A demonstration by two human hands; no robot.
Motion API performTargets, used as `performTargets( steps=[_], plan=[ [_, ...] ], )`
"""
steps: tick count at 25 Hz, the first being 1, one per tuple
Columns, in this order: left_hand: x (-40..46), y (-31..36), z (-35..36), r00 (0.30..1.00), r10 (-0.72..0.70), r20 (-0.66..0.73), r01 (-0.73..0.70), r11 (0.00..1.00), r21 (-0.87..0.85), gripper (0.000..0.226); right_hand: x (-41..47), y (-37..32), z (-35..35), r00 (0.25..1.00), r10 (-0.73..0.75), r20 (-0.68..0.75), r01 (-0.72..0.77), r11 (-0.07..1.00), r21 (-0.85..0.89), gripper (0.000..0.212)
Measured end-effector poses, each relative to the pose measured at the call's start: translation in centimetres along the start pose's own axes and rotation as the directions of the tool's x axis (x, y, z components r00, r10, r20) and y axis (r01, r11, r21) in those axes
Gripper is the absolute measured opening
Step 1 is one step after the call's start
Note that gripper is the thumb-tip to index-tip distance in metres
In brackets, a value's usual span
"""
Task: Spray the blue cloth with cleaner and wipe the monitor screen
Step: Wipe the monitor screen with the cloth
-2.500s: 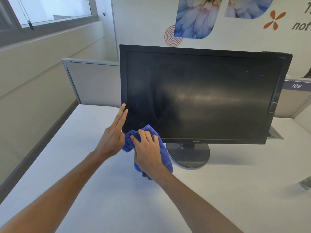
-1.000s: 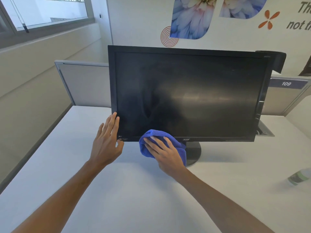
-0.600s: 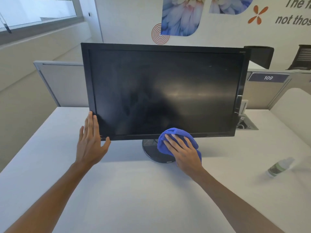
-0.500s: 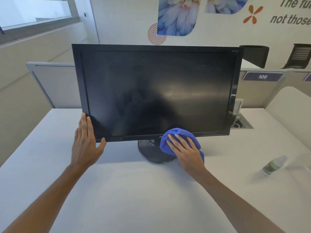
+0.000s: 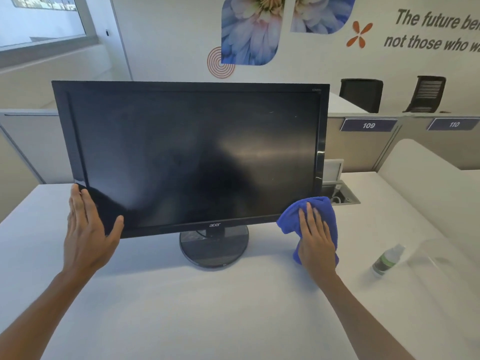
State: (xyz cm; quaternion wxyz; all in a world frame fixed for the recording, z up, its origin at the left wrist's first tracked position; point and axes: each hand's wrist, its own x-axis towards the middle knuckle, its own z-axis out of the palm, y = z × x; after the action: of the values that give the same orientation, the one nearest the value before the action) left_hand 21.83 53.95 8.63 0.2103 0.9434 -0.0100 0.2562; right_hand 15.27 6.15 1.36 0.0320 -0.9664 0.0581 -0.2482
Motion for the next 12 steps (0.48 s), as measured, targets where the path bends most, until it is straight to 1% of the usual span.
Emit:
performTargets(
  steps=[2,5,8,12],
  plan=[
    [-0.1,0.2,-0.1,1.0,-0.026,0.012,0.027,0.999,-0.027,0.087,0.7,-0.1,0.3,0.998,0.056,-0.013,-0.055,0.997,0.06,0.082],
    [0.0,0.0,-0.3,0.999,-0.03,0.034,0.03,0.999,-0.029,0.088,2.6,-0.4,0.3,0.995,0.09,-0.048,-0.084,0.99,0.115,0.079],
    [0.2,-0.3,-0.4,0.999,-0.025,0.04,0.025,1.0,-0.011,0.088,5.1,-1.1,-0.7,0.983,0.125,-0.133,-0.1,0.979,0.176,0.071],
    [0.5,0.0,-0.7,0.999,-0.01,0.051,0.01,1.0,0.001,0.087,9.6,-2.0,-3.1,0.958,0.153,-0.243,-0.103,0.973,0.207,0.059]
  ],
)
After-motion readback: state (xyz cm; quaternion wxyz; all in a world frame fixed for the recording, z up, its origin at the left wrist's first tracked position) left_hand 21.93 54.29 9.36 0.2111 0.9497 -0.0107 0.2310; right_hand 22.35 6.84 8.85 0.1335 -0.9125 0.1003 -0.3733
